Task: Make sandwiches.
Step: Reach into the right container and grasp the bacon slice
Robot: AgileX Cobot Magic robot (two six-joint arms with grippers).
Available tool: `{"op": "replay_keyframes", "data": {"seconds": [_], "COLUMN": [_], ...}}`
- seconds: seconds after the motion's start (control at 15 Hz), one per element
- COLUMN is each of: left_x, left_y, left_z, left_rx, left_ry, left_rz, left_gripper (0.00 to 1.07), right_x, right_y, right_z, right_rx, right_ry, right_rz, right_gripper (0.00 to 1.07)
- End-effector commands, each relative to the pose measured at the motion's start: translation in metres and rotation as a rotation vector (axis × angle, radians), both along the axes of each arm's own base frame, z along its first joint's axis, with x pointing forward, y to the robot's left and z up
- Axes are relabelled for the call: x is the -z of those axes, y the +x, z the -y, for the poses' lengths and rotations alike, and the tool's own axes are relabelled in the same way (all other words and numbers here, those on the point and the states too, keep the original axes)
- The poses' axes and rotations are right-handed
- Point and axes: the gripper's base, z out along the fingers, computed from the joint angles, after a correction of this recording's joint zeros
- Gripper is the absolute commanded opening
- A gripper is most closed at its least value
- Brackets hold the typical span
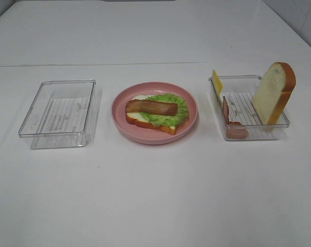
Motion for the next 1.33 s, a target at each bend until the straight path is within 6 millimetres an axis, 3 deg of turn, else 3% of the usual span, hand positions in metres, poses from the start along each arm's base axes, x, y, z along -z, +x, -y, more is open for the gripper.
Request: {"op": "replay_keyframes", "data": {"seconds": [0.07,0.13,0.27,0.33,0.4,0.47,0.73,0.87,1.0,1.13,1.33], "left_x": [0.000,0.000,0.000,0.000,0.000,0.000,-0.002,-0.002,-0.002,0.000,0.000], "left_y": [-0.003,-0.003,-0.003,-0.003,-0.003,-0.002,-0.004,-0.005,-0.005,-0.002,-0.002], "left_z": [-0.001,-0.001,-0.001,-0.001,-0.001,-0.001,-0.004,-0.004,-0.004,-0.003,-0.003], "left_rx": [-0.003,-0.003,-0.003,-0.003,-0.003,-0.003,-0.008,-0.009,-0.009,-0.007,-0.008], "left_ry": [-0.006,-0.006,-0.006,-0.006,-0.006,-0.005,0.042,0.041,0.040,0.033,0.032], "left_rz": [0.035,0.035,0.035,0.034,0.034,0.031,0.039,0.036,0.039,0.046,0.045], "left_gripper": [0.70,0.70,0.70,0.70,0.70,0.70,0.70,0.70,0.70,0.70,0.70], "right_x": [-0.011,-0.013,-0.013,-0.014,-0.014,-0.007,0.016,0.033,0.048,0.067,0.081], "right_y": [0.046,0.059,0.105,0.137,0.137,0.182,0.230,0.246,0.258,0.279,0.293], "right_z": [-0.001,-0.001,-0.003,-0.006,-0.006,-0.014,-0.041,-0.067,-0.079,-0.082,-0.084], "right_rx": [0.003,0.001,-0.011,-0.037,-0.037,-0.113,-0.227,-0.261,-0.218,-0.200,-0.196], "right_ry": [0.017,0.019,0.026,0.048,0.048,0.104,0.164,0.138,0.146,0.134,0.129], "right_rz": [-0.089,-0.120,-0.248,-0.339,-0.339,-0.485,-0.606,-0.658,-0.708,-0.745,-0.765], "right_gripper": [0.78,0.78,0.78,0.78,0.78,0.77,0.74,0.74,0.74,0.74,0.68]}}
